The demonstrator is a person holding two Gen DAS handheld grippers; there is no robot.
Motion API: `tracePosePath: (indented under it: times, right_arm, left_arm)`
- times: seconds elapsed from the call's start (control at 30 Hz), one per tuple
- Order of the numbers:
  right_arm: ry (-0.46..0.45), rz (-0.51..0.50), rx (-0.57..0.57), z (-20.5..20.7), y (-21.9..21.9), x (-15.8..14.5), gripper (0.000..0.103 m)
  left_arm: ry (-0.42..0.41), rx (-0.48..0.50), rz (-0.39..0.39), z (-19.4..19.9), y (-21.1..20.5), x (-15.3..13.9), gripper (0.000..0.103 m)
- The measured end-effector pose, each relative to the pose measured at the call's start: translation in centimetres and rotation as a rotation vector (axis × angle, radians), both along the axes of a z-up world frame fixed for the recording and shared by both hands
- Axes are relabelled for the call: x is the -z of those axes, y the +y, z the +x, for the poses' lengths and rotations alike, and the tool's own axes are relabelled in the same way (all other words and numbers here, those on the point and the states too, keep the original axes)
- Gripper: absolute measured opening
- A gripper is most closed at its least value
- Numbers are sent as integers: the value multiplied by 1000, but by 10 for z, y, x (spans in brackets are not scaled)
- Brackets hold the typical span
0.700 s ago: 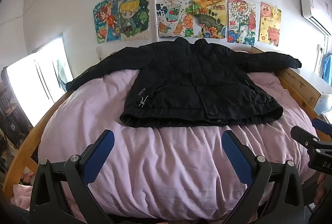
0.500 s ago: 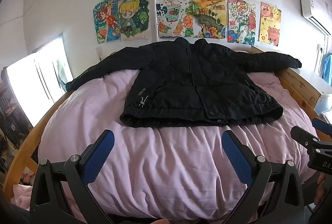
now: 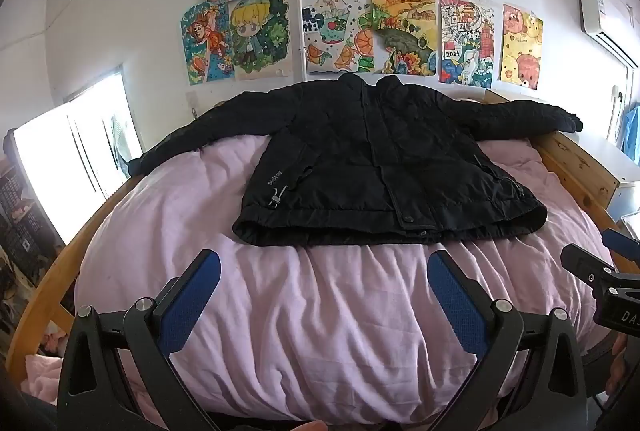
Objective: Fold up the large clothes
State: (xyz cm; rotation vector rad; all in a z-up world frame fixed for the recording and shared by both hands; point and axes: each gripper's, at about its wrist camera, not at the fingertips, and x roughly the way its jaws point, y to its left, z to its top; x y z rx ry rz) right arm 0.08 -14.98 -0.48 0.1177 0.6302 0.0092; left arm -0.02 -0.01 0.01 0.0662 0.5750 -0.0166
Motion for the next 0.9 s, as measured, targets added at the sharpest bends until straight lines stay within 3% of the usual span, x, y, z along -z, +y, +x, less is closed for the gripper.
tracePosePath:
  times: [0.9]
  right_arm:
    - [6,3,1,0,-1,0,103]
  left_arm:
    - [-2,1,3,2,0,0,102]
